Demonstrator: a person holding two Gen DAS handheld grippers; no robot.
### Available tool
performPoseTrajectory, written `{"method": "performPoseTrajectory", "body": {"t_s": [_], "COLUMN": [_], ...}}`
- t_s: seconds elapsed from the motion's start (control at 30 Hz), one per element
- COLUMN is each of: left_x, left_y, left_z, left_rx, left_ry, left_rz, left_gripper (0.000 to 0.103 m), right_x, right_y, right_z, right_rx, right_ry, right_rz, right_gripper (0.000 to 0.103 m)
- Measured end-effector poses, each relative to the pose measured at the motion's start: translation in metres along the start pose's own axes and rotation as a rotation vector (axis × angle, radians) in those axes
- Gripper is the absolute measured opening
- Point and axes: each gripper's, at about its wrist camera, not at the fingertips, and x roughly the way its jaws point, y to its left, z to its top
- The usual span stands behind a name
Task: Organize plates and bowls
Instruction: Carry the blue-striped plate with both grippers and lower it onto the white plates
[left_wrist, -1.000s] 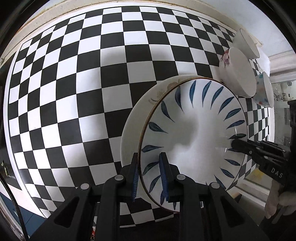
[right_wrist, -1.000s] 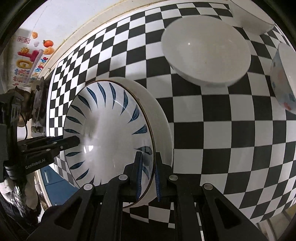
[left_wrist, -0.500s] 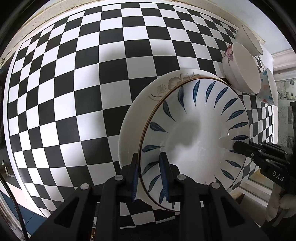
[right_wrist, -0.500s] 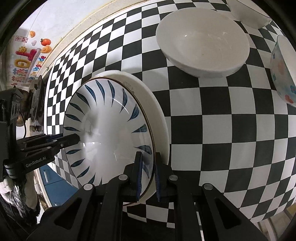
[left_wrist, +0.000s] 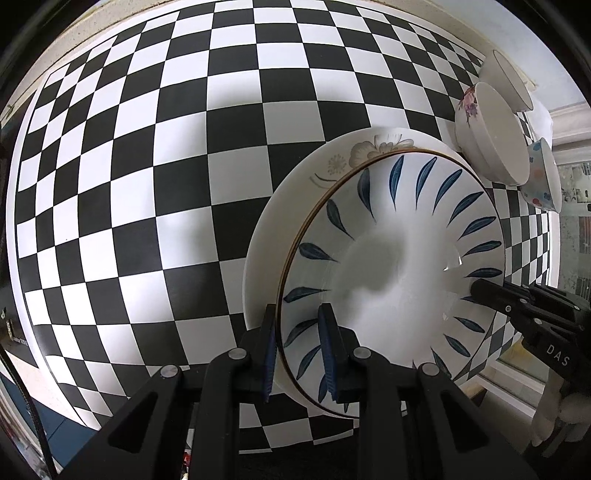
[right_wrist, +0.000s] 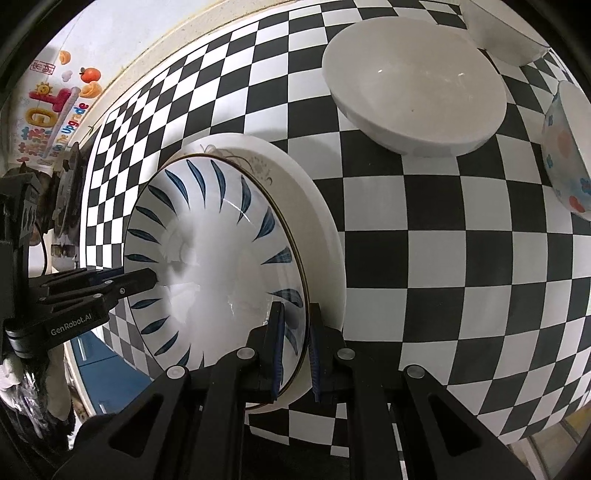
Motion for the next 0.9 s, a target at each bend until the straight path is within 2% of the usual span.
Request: {"method": "performPoseTrajectory", "body": {"t_s": [0.43, 0.57, 0.67, 0.77, 0.9], "left_x": [0.002, 0.0, -0.005, -0.014, -0.038], "left_y": [0.01, 0.01, 0.009, 0.011, 0.005], "left_z": [-0.001, -0.003, -0.007, -0.011, -0.02], "left_rx": [-0.047, -0.058, -0.06, -0.068, -0.047], "left_ry": [0.018, 0.022, 0.011, 0.002, -0.044], "left_rz": [0.001, 0.027, 0.055, 0.068, 0.087], "left_gripper": [0.022, 0.021, 0.021, 0.021, 0.021], "right_x": [-0.001, -0.002, -0.007, -0.016, -0.035], "right_y": [0.005, 0.003, 0.007, 0.015, 0.029], "right_z": [0.0, 0.001, 0.001, -0.001, -0.008], "right_rx": [0.041, 0.064, 0.045, 0.022, -0.006], "right_ry": [0.002, 0.009, -0.011, -0.041, -0.078], "right_rz": [-0.038, -0.033, -0.068, -0.114, -0.169], "right_gripper": [0.019, 0.02, 0.022, 0.029, 0.033]}}
